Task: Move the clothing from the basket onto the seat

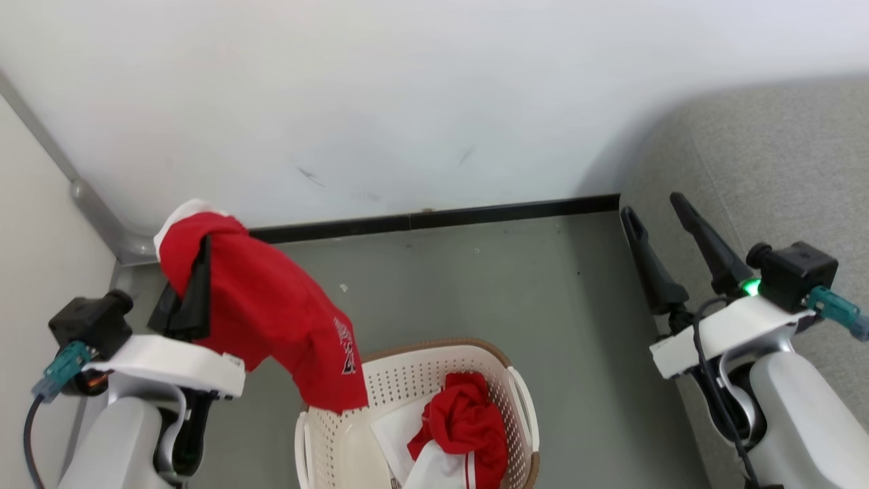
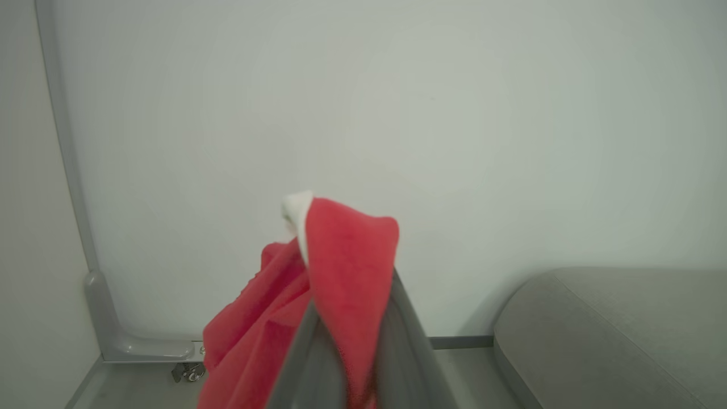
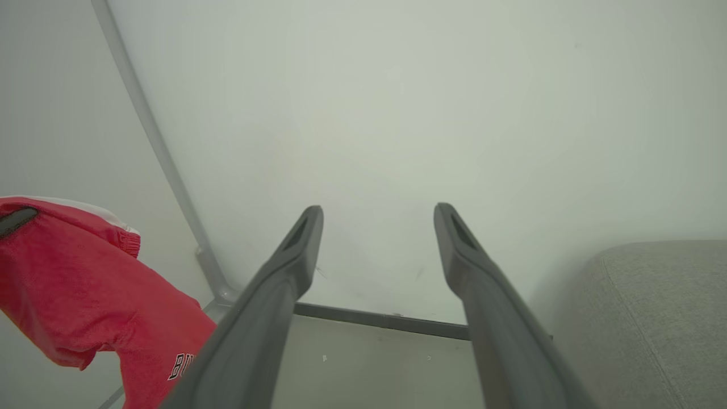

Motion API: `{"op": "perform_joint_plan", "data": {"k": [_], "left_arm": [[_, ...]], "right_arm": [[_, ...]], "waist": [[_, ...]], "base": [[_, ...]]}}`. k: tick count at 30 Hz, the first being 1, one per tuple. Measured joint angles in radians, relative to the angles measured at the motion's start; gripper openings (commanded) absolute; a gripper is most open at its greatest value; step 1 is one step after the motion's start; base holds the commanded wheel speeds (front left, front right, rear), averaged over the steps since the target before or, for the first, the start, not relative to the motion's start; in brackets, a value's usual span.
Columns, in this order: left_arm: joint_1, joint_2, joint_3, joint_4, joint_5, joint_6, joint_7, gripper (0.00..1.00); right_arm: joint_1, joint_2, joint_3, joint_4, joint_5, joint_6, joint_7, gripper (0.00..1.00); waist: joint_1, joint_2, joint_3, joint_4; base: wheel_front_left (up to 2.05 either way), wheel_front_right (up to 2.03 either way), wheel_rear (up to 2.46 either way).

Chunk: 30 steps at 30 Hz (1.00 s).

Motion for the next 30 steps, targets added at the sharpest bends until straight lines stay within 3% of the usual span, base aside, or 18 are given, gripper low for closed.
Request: {"op": "perform_joint_plan", "data": {"k": [19, 30], "left_arm": [[0.1, 0.012, 0.016, -0.122, 0.016, 0.03, 0.0, 0.0], [0.071, 0.021, -0.054, -0.225, 0.048, 0.027, 0.043, 0.0]], "right_arm": [[0.069, 0.009, 0.055, 0.008, 0.016, 0.0, 0.0, 1.0], [0.067, 0.009, 0.155, -0.007, 0.031, 0.0, 0.0, 1.0]], "waist": [[0.0, 0.0, -0.087, -0.011], [0.0, 0.0, -0.101, -0.01]], "base": [[0.0, 0.0, 0.0], [0.0, 0.0, 0.0]]}}
